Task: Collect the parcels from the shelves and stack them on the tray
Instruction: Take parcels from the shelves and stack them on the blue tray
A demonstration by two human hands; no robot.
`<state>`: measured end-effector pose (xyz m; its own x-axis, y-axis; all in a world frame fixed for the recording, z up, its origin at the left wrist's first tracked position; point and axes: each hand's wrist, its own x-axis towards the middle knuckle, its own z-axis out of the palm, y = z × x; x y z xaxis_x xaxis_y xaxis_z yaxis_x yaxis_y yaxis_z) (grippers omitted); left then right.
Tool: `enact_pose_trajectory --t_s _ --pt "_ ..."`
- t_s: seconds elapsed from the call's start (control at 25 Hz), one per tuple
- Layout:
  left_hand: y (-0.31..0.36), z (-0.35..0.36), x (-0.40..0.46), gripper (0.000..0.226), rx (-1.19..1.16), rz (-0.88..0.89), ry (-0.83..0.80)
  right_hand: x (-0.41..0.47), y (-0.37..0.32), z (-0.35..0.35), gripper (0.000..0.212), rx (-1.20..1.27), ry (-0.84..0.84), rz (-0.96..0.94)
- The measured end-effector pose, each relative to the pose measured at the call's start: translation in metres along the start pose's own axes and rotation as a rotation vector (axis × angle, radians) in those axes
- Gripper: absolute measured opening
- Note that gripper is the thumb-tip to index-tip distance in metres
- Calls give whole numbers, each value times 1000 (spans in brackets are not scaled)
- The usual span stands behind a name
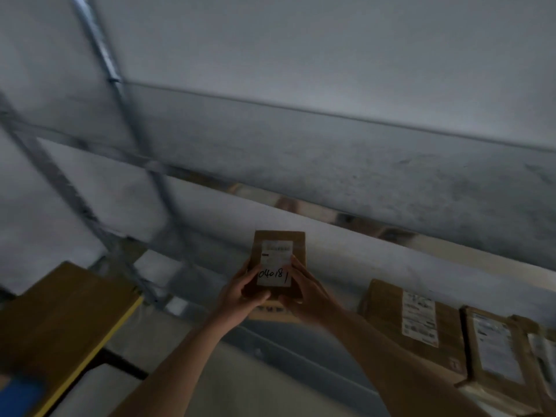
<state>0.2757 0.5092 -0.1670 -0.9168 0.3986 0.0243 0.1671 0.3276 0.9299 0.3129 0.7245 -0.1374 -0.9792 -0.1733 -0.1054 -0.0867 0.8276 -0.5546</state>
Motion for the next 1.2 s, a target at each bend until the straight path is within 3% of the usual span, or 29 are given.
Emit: enact_pose_trajectory --t_s 0.12,0.28,0.6,0.88,1.0,1.2 --pt "19 -58 -45 59 15 -17 115 6 -70 8 80 33 -18 -117" --pt "33 -148 -137 64 57 -50 311 -2 -184 31 88 62 -55 -276" --pt "100 -282 -444 76 287 -198 735 -132 -451 98 77 25 -199 -684" --pt "168 -295 -693 66 385 -254 1015 -291 -613 157 73 -21 -288 -1025" --pt "185 -290 -769 60 307 -247 1086 -339 -661 184 68 -43 -362 -1131" --pt "173 -297 -860 68 438 -405 1209 -385 -715 229 69 -58 -451 -1244"
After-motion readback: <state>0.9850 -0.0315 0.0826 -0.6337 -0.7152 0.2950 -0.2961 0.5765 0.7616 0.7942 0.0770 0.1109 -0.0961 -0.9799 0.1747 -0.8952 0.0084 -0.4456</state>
